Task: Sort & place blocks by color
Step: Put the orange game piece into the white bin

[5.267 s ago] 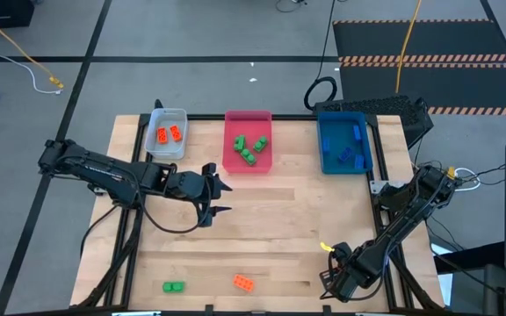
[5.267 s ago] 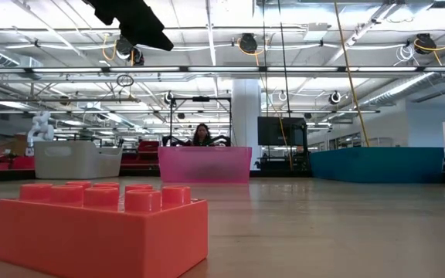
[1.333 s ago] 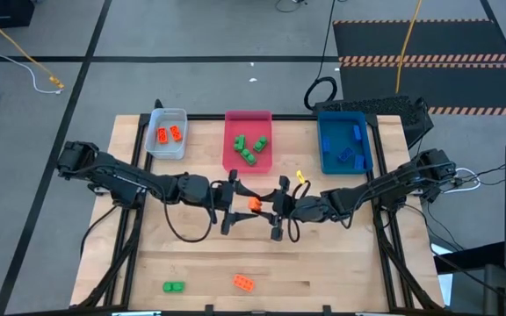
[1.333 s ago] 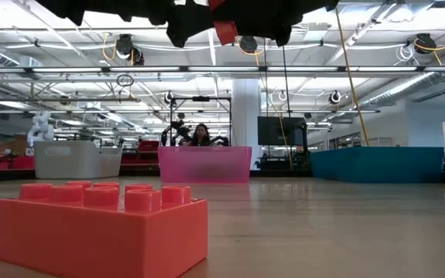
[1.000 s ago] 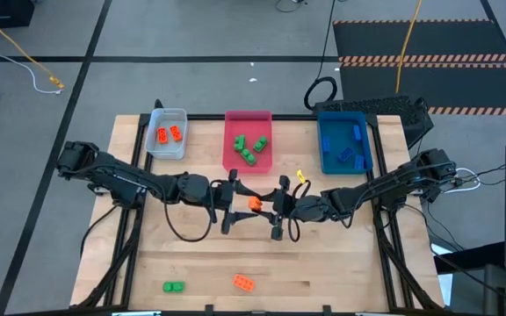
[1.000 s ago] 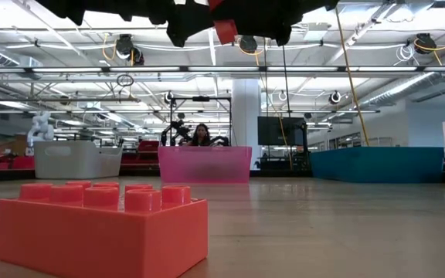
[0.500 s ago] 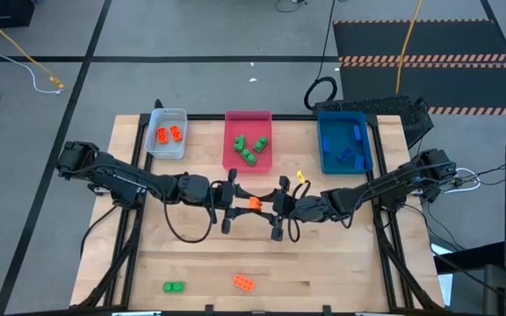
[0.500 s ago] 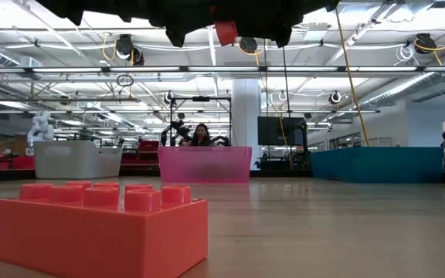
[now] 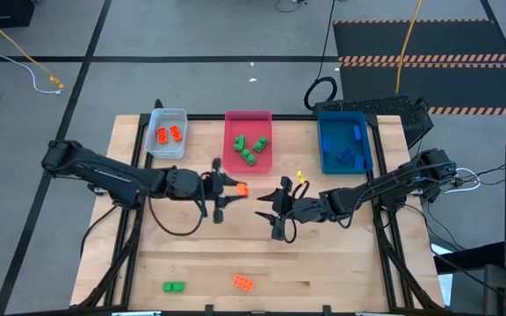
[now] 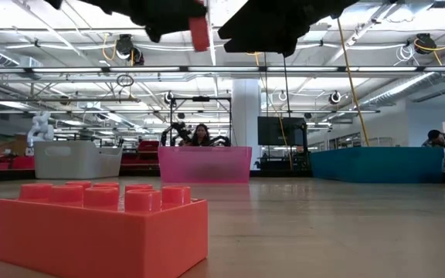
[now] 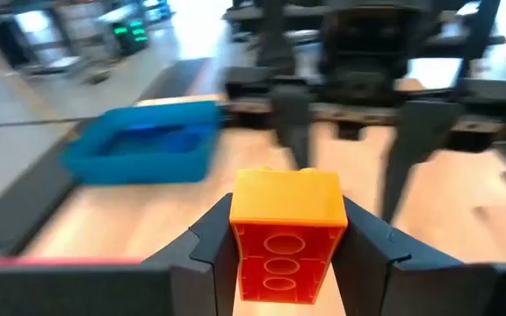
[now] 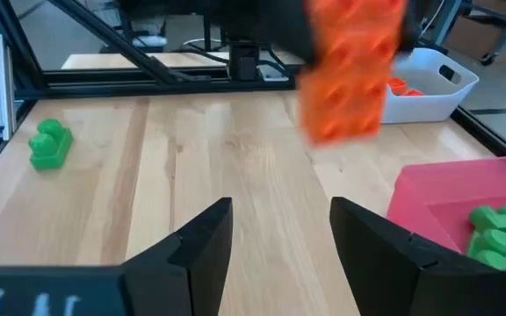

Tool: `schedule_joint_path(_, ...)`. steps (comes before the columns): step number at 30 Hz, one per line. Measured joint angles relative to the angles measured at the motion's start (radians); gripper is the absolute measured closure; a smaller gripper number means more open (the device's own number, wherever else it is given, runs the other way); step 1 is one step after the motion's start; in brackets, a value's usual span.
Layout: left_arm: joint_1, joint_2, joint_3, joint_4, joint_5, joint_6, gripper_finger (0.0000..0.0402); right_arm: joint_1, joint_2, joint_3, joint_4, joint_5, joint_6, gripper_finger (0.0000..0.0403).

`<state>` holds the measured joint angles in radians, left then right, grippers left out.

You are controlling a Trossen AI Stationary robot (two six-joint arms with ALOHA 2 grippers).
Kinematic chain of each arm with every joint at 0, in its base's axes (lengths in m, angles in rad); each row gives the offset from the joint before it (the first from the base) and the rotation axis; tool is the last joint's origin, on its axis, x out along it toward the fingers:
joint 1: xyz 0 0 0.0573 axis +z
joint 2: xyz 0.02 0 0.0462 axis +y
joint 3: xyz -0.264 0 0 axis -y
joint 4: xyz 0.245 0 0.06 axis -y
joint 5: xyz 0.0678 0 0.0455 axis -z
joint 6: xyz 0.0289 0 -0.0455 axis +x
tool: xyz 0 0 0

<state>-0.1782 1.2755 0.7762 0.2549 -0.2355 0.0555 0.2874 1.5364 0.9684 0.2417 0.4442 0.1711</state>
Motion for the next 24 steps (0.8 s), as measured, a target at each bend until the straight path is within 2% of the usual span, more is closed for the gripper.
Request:
schedule_joint_path(2,0.000,-0.050,0.000,-0.065,-0.075,0.000,0.0267,0.000,0.000,0.000,-0.002,0.000,0.000,0.0215)
schedule_joint_path(7,0.019,-0.175,0.000,-0.293,-0.380,-0.043,0.0267,0.001,0.000,0.000,-0.010,0.000,0.026,0.0215)
schedule_joint_path(10,0.079,-0.250,0.000,-0.415,-0.475,-0.128,0.0267,0.005,0.000,0.000,-0.011,-0.002,0.030,0.0215)
schedule_joint_path(14,0.199,-0.309,0.000,-0.558,-0.480,-0.221,0.0267,0.015,0.000,0.000,-0.009,-0.003,0.029,0.0216)
schedule_joint_path(19,0.377,-0.313,0.000,-0.691,-0.471,-0.265,0.0267,0.022,-0.004,0.000,-0.006,-0.004,0.027,0.0216)
schedule_joint_path(24,0.562,-0.297,0.000,-0.752,-0.358,-0.271,0.0267,0.022,-0.008,0.000,-0.007,-0.004,0.026,0.0216)
